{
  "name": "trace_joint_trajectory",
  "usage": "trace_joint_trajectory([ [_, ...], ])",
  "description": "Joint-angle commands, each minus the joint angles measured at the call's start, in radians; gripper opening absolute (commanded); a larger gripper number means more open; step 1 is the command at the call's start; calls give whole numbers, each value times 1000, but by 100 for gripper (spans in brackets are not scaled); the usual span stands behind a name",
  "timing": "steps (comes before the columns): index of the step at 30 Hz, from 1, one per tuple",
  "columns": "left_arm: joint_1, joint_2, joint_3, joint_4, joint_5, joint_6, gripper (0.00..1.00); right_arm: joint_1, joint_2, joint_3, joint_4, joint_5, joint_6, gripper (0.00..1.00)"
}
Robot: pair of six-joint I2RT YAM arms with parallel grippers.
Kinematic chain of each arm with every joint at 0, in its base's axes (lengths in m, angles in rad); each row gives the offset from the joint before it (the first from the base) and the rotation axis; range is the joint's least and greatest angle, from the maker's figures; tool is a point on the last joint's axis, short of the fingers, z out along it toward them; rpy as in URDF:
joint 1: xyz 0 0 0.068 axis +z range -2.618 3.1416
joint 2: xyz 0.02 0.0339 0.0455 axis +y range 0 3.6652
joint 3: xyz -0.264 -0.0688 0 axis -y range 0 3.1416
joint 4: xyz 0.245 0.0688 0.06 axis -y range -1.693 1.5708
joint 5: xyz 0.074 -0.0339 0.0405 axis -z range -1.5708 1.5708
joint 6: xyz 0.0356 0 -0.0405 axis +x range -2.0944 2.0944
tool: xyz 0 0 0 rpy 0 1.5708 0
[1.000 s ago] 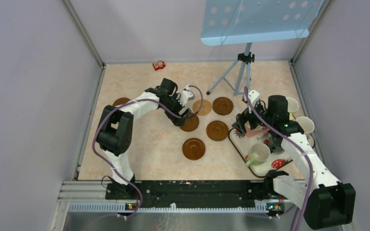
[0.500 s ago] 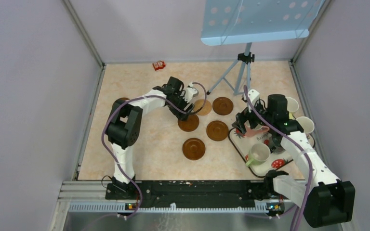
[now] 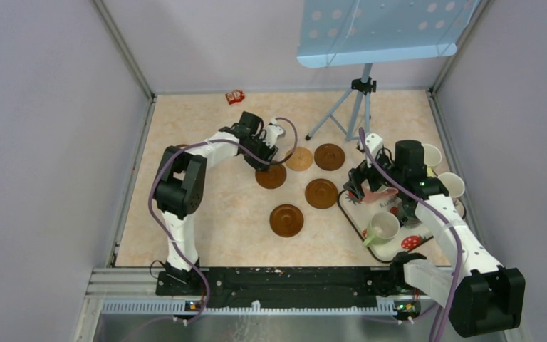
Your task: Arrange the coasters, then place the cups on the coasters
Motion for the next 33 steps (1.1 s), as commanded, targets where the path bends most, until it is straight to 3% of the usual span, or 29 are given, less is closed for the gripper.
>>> trace_joint_trajectory([
  [1,118,-10,-51,-35,-37,15,50,5,-9,54,16,-2,-18,99],
  [14,377,-18,-34,-38,-36,103,48,14,-11,49,26,19,-21,99],
  [33,454,34,30,-23,-62,96,48,22,-1,49,28,25,-22,99],
])
